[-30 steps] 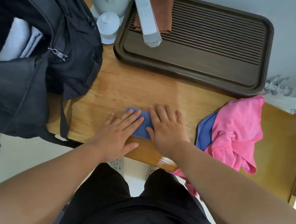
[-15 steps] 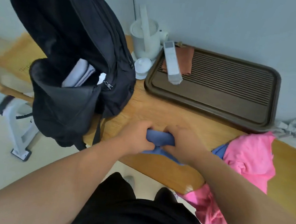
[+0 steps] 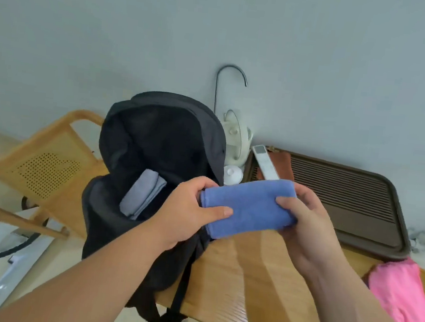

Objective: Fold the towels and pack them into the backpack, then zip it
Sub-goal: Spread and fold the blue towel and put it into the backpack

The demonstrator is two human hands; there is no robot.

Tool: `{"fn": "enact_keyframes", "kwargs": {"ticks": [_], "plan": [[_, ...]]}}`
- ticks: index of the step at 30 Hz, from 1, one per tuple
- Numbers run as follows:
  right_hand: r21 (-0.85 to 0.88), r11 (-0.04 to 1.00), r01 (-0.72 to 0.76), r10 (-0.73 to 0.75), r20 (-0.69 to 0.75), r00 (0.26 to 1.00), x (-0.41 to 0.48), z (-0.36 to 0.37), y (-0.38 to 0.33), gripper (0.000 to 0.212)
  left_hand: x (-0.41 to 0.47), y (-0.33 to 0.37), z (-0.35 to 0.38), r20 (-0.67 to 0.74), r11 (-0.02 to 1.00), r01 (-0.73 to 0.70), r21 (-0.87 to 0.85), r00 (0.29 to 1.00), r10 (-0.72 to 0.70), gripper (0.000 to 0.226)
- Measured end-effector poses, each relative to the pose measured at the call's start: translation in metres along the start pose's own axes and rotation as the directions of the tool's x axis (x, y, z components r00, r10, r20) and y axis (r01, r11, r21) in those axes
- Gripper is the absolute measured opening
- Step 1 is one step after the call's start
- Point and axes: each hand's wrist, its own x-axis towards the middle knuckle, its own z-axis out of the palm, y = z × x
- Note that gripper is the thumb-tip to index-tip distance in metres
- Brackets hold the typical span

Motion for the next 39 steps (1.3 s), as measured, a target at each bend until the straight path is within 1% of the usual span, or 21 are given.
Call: {"fn": "enact_keyframes", "kwargs": {"ticks": [2,4,8,10,12,13,15,16,17,19,22,24,28,29,30,33,34,35,37,38,39], "plan": [[0.158,0.986,0.048,-0.026,-0.143,0.989,-0.006,0.037,0.007,0.035,-0.001,0.001,-0.022,0.084,0.999,0.016,-0.048,0.996,-0.012,0.023],[0.226,0.972,0.059,-0.008,-0.219,0.976,-0.016,0.069,0.019,0.043,-0.005,-0.004,-0.041,0.089,0.996,0.012,-0.084,0.996,-0.004,0.022],[0.146,0.989,-0.026,0.047,-0.145,0.988,-0.031,0.12,0.045,0.04,-0.019,-0.023,-0.075,-0.022,0.99,0.028,-0.135,0.999,-0.031,0.023],[0.108,0.993,-0.052,0.064,-0.119,0.991,-0.029,0.14,0.059,0.039,-0.021,-0.039,-0.094,-0.059,0.997,0.044,-0.068,0.997,-0.048,0.021],[0.027,0.994,-0.106,0.108,-0.123,0.986,-0.022,0.156,0.071,0.041,-0.024,-0.058,-0.114,-0.075,0.987,0.007,0.159,0.997,0.005,0.021],[-0.031,0.989,-0.147,0.142,-0.131,0.981,-0.018,0.164,0.076,0.041,-0.026,-0.069,-0.126,-0.098,0.932,-0.064,0.357,0.99,0.105,0.026],[-0.157,0.964,-0.217,0.191,-0.166,0.968,-0.007,0.183,0.083,0.039,-0.032,-0.094,-0.147,-0.092,0.684,-0.218,0.697,0.918,0.386,0.044],[-0.218,0.946,-0.238,0.198,-0.191,0.961,0.002,0.192,0.086,0.037,-0.035,-0.106,-0.155,-0.056,0.572,-0.253,0.78,0.883,0.467,0.05],[-0.264,0.929,-0.258,0.2,-0.228,0.953,0.011,0.201,0.089,0.033,-0.039,-0.116,-0.161,-0.021,0.503,-0.254,0.826,0.878,0.479,0.053],[-0.338,0.89,-0.305,0.21,-0.289,0.934,0.032,0.221,0.092,0.028,-0.047,-0.132,-0.168,0.029,0.445,-0.236,0.864,0.905,0.423,0.05],[-0.576,0.755,-0.313,0.162,-0.299,0.941,0.068,0.241,0.1,0.044,-0.054,-0.146,-0.175,0.089,0.387,-0.263,0.884,0.906,0.413,0.035],[-0.725,0.63,-0.276,0.119,-0.261,0.958,0.089,0.249,0.105,0.044,-0.058,-0.156,-0.178,0.117,0.364,-0.291,0.885,0.895,0.429,0.034],[-0.898,0.324,-0.297,0.222,-0.233,0.947,0.119,0.256,0.122,0.053,-0.058,-0.166,-0.177,0.116,0.36,-0.323,0.875,0.863,0.492,0.026],[-0.901,0.298,-0.316,0.247,-0.247,0.937,0.123,0.254,0.131,0.056,-0.058,-0.168,-0.177,0.108,0.366,-0.32,0.874,0.862,0.495,0.026],[-0.893,0.316,-0.321,0.243,-0.251,0.937,0.126,0.251,0.142,0.055,-0.058,-0.169,-0.177,0.104,0.371,-0.319,0.872,0.863,0.495,0.026],[-0.764,0.533,-0.364,0.228,-0.284,0.931,0.133,0.242,0.176,0.051,-0.059,-0.168,-0.178,0.104,0.397,-0.316,0.862,0.876,0.471,0.025],[-0.734,0.564,-0.378,0.241,-0.292,0.926,0.135,0.243,0.182,0.052,-0.06,-0.169,-0.18,0.113,0.395,-0.317,0.862,0.881,0.46,0.024],[-0.741,0.547,-0.39,0.251,-0.299,0.921,0.138,0.243,0.186,0.054,-0.061,-0.169,-0.181,0.125,0.394,-0.323,0.861,0.883,0.452,0.024],[-0.847,0.349,-0.401,0.246,-0.33,0.911,0.141,0.245,0.187,0.062,-0.06,-0.168,-0.184,0.141,0.401,-0.335,0.853,0.887,0.441,0.026],[-0.885,0.243,-0.397,0.219,-0.349,0.911,0.141,0.245,0.187,0.072,-0.06,-0.167,-0.185,0.14,0.404,-0.336,0.851,0.886,0.441,0.026],[-0.907,0.174,-0.383,0.197,-0.349,0.916,0.14,0.244,0.186,0.083,-0.059,-0.166,-0.185,0.138,0.404,-0.336,0.85,0.885,0.445,0.027]]}}
